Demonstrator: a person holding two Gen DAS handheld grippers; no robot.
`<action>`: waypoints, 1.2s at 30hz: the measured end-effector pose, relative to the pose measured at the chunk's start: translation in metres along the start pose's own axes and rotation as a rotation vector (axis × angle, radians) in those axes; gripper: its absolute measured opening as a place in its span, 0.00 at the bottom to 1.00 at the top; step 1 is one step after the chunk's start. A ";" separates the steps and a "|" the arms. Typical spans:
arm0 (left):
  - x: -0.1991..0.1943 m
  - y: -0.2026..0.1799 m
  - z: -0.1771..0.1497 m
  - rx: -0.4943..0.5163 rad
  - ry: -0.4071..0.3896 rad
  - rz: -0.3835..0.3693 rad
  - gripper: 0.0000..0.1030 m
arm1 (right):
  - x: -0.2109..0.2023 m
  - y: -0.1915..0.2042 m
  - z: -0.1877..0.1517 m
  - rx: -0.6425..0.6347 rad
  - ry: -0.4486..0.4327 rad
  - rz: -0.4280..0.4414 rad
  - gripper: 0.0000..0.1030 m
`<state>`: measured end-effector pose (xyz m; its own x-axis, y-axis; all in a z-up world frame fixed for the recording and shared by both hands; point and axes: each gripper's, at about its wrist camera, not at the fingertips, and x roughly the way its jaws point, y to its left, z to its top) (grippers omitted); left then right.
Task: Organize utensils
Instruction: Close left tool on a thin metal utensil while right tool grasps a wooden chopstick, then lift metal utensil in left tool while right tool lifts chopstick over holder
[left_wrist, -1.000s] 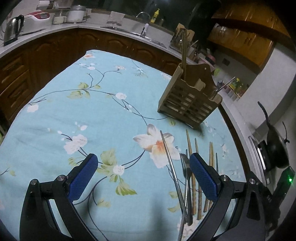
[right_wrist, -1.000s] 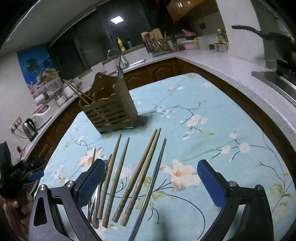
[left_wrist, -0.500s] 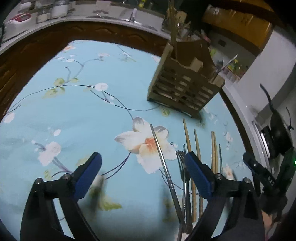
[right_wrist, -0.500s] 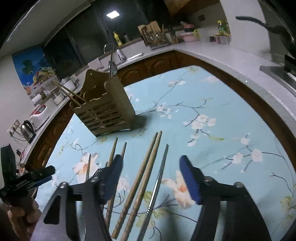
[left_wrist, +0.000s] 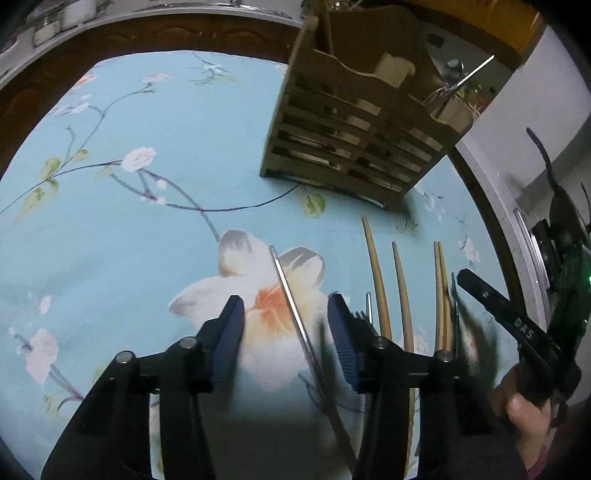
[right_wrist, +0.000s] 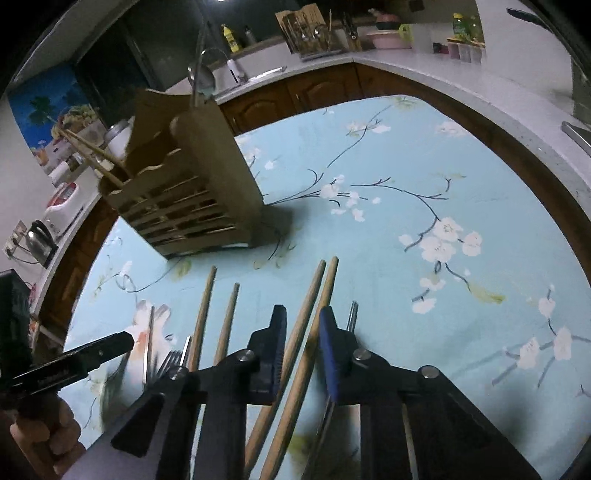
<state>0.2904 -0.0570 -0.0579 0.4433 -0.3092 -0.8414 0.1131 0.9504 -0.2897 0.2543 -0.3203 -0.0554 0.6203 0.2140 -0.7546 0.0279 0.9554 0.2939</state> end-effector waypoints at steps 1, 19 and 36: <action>0.003 -0.001 0.001 0.005 0.006 0.003 0.41 | 0.005 0.000 0.002 -0.007 0.011 -0.014 0.16; 0.027 -0.019 0.012 0.129 -0.018 0.086 0.04 | 0.039 -0.004 0.019 -0.039 0.044 -0.079 0.08; -0.092 -0.008 0.001 0.068 -0.178 -0.106 0.04 | -0.065 0.017 0.013 -0.007 -0.116 0.105 0.05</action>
<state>0.2498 -0.0361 0.0220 0.5750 -0.4029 -0.7121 0.2250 0.9146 -0.3359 0.2244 -0.3210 0.0059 0.7059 0.2884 -0.6470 -0.0470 0.9304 0.3635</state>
